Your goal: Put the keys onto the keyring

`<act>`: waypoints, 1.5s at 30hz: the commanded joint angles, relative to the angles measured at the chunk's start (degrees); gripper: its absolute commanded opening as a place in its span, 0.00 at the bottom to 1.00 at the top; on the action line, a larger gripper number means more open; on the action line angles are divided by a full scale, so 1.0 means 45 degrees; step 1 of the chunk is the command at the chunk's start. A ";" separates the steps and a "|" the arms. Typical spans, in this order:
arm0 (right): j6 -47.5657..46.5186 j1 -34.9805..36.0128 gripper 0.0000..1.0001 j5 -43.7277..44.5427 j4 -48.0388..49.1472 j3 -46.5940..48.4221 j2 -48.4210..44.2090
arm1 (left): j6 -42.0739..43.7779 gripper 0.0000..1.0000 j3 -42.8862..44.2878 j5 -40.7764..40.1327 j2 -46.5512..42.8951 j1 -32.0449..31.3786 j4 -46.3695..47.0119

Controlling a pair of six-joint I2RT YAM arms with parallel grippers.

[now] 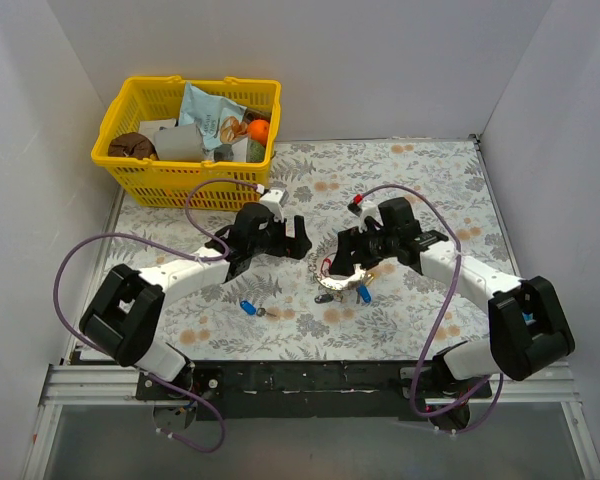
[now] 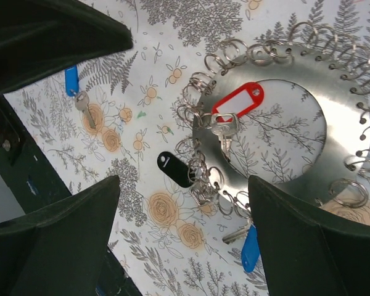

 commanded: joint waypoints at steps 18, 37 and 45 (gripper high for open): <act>0.0341 0.1546 0.73 0.0377 -0.1817 0.2556 0.2667 | -0.1608 0.98 -0.1651 0.3112 -0.1098 0.1313 -0.0232; 0.1534 0.1548 0.63 0.0808 -0.1722 0.2596 0.2864 | -0.0748 0.91 -0.1554 0.3601 -0.0337 0.0180 -0.0370; 0.0947 0.1254 0.62 0.1942 -0.3186 0.2616 0.2083 | -0.0788 0.91 -0.1378 0.3718 -0.0025 0.0160 -0.0311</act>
